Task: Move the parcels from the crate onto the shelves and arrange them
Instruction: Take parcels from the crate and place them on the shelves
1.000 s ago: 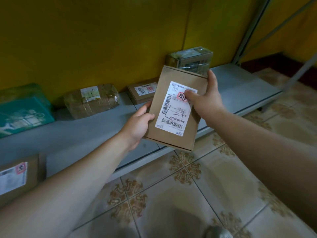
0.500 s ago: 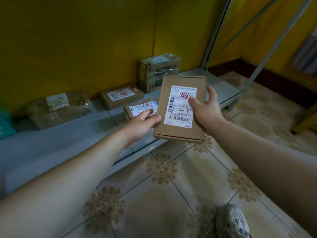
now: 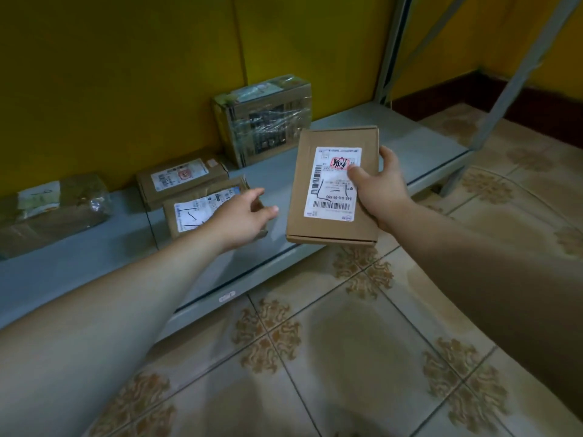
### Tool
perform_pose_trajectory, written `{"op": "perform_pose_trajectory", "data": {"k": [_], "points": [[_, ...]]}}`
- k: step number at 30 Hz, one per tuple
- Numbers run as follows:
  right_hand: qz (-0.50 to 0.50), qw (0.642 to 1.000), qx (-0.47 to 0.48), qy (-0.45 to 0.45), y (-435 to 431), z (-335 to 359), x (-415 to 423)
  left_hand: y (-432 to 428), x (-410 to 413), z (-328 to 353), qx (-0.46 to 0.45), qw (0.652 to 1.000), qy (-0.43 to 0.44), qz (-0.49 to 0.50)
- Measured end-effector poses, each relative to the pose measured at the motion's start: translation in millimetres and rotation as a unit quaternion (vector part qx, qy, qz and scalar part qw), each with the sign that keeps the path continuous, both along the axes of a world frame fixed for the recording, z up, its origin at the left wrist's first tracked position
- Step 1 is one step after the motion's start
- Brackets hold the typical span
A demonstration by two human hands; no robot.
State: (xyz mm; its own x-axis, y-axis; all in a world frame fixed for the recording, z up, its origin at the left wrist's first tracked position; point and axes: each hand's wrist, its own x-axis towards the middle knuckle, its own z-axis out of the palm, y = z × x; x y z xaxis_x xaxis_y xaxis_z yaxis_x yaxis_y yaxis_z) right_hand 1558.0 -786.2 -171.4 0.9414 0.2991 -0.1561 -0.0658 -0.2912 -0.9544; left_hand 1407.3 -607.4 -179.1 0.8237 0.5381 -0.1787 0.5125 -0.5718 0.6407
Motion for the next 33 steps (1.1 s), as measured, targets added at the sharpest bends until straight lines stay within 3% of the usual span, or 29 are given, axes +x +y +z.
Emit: {"op": "perform_pose_trajectory", "data": {"k": [4, 7, 10, 15, 17, 19, 21, 23, 25, 29, 31, 33], "points": [[0.01, 1.0, 0.008, 0.014, 15.3, -25.5, 43.2, 27.4, 22.5, -27.3, 0.19, 0.973, 0.134, 0.008], [0.022, 0.999, 0.015, 0.043, 26.7, -45.8, 66.7, 37.3, 29.0, -43.5, 0.193, 0.957, 0.211, 0.045], [0.037, 0.998, -0.006, 0.054, 40.3, -66.5, 83.3, 40.0, 31.4, -54.8, 0.221, 0.95, 0.215, 0.059], [0.107, 0.978, -0.171, -0.047, 54.5, -93.1, 97.0, 43.6, 29.0, -61.5, 0.249, 0.942, 0.214, 0.061], [0.195, 0.92, -0.281, -0.192, 49.3, -95.1, 94.9, 44.4, 29.0, -62.5, 0.256, 0.94, 0.216, 0.059], [0.325, 0.832, -0.315, -0.32, 43.4, -93.9, 96.7, 44.6, 29.2, -63.5, 0.259, 0.939, 0.217, 0.06], [0.441, 0.75, -0.347, -0.349, 43.0, -92.1, 102.8, 44.4, 29.0, -64.6, 0.257, 0.94, 0.215, 0.062], [0.478, 0.709, -0.384, -0.348, 51.4, -96.0, 109.1, 44.4, 28.7, -65.2, 0.257, 0.941, 0.212, 0.066], [0.449, 0.723, -0.403, -0.337, 65.3, -100.3, 107.1, 44.7, 28.8, -64.5, 0.258, 0.94, 0.212, 0.067], [0.326, 0.8, -0.431, -0.259, 89.7, -105.6, 81.2, 44.0, 28.8, -61.2, 0.253, 0.941, 0.215, 0.069], [0.306, 0.802, -0.454, -0.239, 95.3, -105.1, 68.4, 41.0, 28.1, -58.7, 0.244, 0.942, 0.219, 0.073], [0.311, 0.779, -0.476, -0.266, 94.8, -100.5, 63.4, 34.2, 24.7, -56.8, 0.228, 0.945, 0.221, 0.079]]}}
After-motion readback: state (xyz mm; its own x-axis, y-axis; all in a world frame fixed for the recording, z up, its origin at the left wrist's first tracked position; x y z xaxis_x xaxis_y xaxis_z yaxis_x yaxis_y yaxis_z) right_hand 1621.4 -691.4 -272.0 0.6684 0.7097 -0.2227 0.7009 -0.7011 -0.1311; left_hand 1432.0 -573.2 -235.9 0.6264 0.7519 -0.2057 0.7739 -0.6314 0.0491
